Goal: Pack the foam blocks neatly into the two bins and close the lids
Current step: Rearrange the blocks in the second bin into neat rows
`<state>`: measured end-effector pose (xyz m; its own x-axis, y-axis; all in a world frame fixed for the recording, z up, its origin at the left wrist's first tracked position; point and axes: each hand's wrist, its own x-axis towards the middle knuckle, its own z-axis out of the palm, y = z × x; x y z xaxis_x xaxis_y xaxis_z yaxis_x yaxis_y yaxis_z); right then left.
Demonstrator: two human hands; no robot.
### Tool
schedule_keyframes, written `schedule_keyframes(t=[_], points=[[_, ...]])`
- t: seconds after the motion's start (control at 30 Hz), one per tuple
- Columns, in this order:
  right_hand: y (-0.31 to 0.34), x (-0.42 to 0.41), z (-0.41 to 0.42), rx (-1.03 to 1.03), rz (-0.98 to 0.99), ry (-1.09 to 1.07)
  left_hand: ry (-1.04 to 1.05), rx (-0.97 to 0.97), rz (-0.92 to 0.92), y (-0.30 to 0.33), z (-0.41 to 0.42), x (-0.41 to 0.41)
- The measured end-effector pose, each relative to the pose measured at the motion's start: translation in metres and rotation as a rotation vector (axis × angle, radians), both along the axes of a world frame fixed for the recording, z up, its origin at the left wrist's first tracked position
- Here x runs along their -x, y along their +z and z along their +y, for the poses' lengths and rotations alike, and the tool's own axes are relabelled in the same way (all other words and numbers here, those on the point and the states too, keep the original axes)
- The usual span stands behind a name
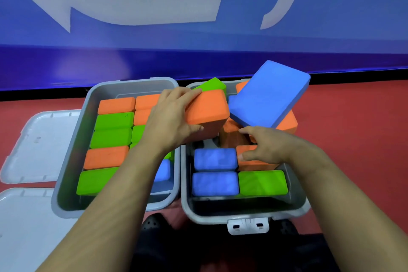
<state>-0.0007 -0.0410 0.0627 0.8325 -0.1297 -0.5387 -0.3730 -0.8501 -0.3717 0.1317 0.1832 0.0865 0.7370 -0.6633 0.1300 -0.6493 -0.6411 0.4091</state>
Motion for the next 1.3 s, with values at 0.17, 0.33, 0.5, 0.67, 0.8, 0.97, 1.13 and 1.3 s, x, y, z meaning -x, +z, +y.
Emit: schedule_keyframes(t=[0.17, 0.33, 0.5, 0.67, 0.8, 0.97, 1.13, 1.3], points=[[-0.005, 0.0, -0.016, 0.001, 0.001, -0.042, -0.041, 0.007, -0.028, -0.002, -0.01, -0.001], [-0.006, 0.004, -0.019, -0.006, -0.057, -0.06, -0.062, 0.01, -0.015, -0.002, -0.016, -0.001], [0.002, 0.007, -0.014, 0.041, -0.198, -0.044, -0.087, 0.009, -0.007, -0.002, -0.024, 0.0], [0.013, 0.011, -0.011, 0.139, -0.293, -0.035, -0.1, -0.047, 0.04, -0.021, -0.028, -0.001], [0.014, 0.017, -0.015, 0.128, -0.287, -0.031, -0.103, -0.064, 0.053, -0.035, -0.034, -0.005], [0.013, 0.019, -0.02, 0.121, -0.293, -0.057, -0.105, -0.07, 0.048, -0.043, -0.045, -0.006], [0.018, 0.019, -0.024, 0.098, -0.27, -0.081, -0.08, -0.082, 0.109, -0.04, -0.039, -0.019], [0.021, 0.018, -0.024, 0.084, -0.269, -0.077, -0.083, -0.113, 0.116, -0.033, -0.037, -0.02]])
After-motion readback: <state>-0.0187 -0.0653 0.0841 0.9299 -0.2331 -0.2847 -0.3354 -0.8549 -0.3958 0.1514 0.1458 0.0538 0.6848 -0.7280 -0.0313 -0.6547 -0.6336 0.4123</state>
